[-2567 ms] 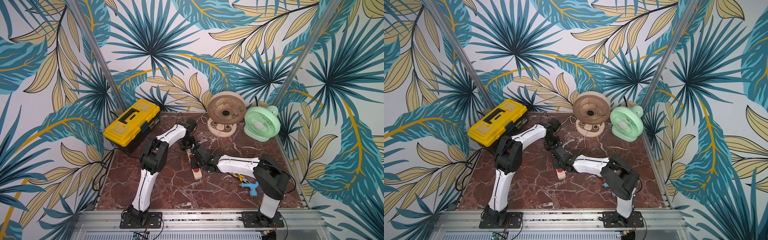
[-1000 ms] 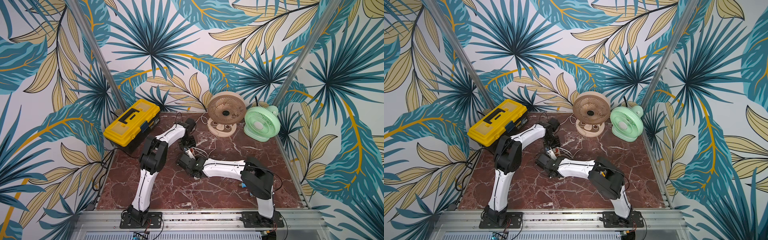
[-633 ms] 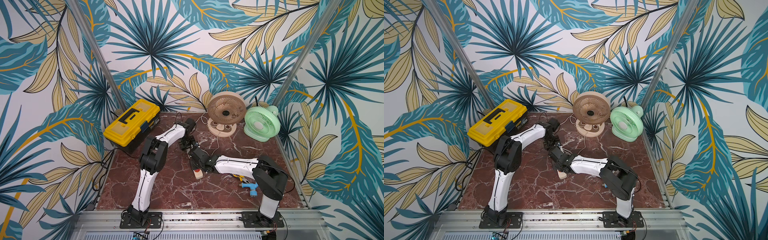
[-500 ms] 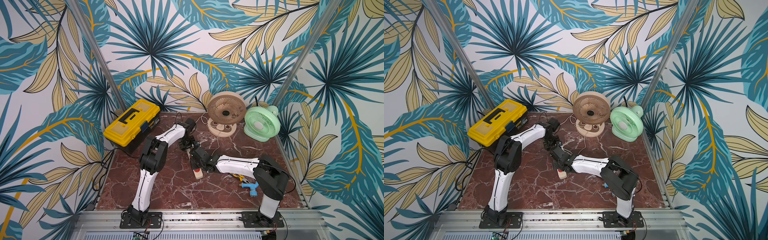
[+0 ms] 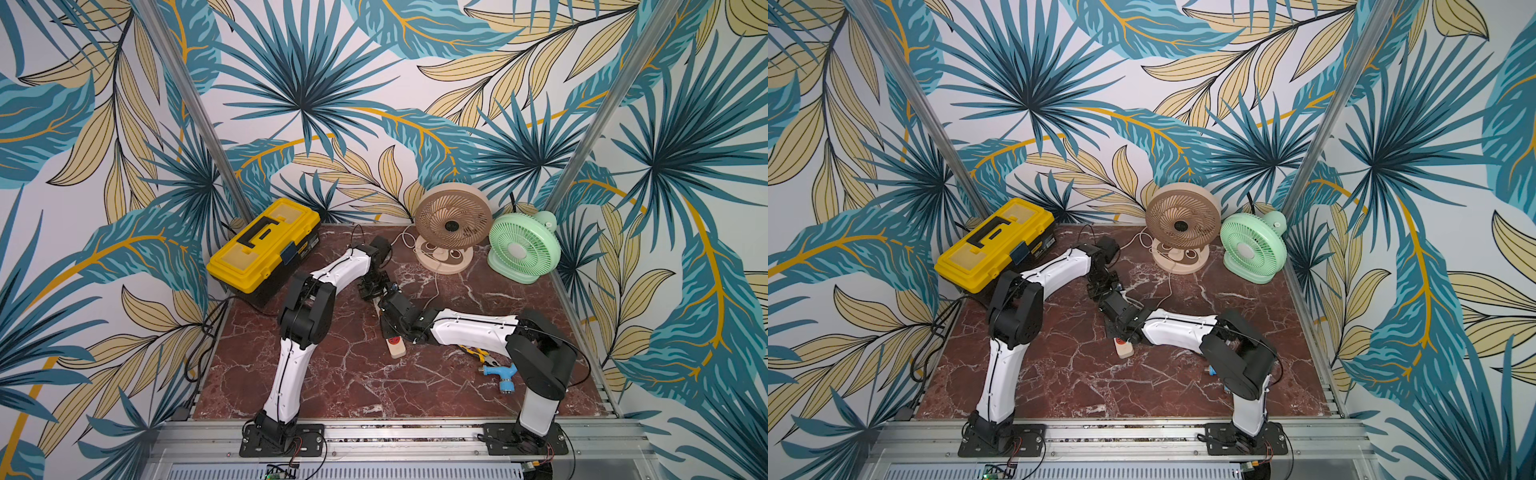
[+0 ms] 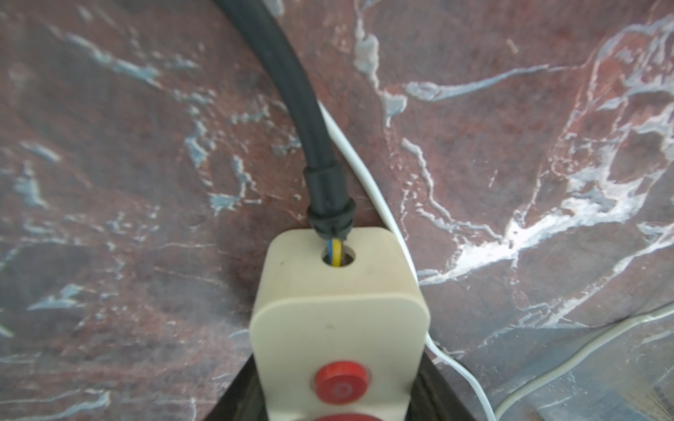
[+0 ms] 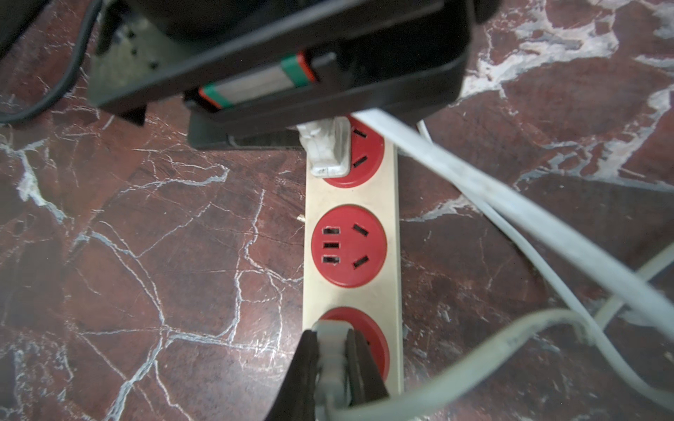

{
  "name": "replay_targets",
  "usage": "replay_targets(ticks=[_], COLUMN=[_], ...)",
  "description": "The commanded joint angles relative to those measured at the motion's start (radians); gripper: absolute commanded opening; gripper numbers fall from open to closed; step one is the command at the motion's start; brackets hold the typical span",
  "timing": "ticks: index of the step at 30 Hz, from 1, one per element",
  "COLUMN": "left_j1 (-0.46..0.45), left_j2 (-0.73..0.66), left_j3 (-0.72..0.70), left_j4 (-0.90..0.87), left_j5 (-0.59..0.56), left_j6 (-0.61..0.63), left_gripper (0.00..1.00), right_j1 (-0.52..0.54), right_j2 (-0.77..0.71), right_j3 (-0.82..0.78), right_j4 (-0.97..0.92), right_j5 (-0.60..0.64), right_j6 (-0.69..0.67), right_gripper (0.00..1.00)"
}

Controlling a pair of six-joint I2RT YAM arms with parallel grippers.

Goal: Unplug the desk fan from the power strip
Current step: Remove the plug from the socket.

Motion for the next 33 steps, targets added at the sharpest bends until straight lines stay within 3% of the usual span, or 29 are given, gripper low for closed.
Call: replay_targets(ticks=[1, 12, 21, 33], left_j1=[0.01, 0.009, 0.013, 0.019], left_j2=[0.117, 0.116, 0.11, 0.094], left_j3=[-0.073, -0.059, -0.062, -0.091], left_j4=[0.031, 0.021, 0.02, 0.049], left_j5=[-0.045, -0.044, -0.047, -0.023], left_j6=[0.07, 0.073, 0.079, 0.091], left_gripper=[0.0, 0.0, 0.0, 0.0], right_j1=[0.028, 0.157, 0.16, 0.103], right_j2=[0.019, 0.084, 0.067, -0.145], right_j3=[0.043, 0.177, 0.183, 0.044], right_j4=[-0.169, -0.277, -0.289, -0.246], right_j5=[0.143, 0.367, 0.395, 0.347], right_j6=[-0.034, -0.128, -0.135, -0.108], right_gripper=[0.0, 0.0, 0.0, 0.0])
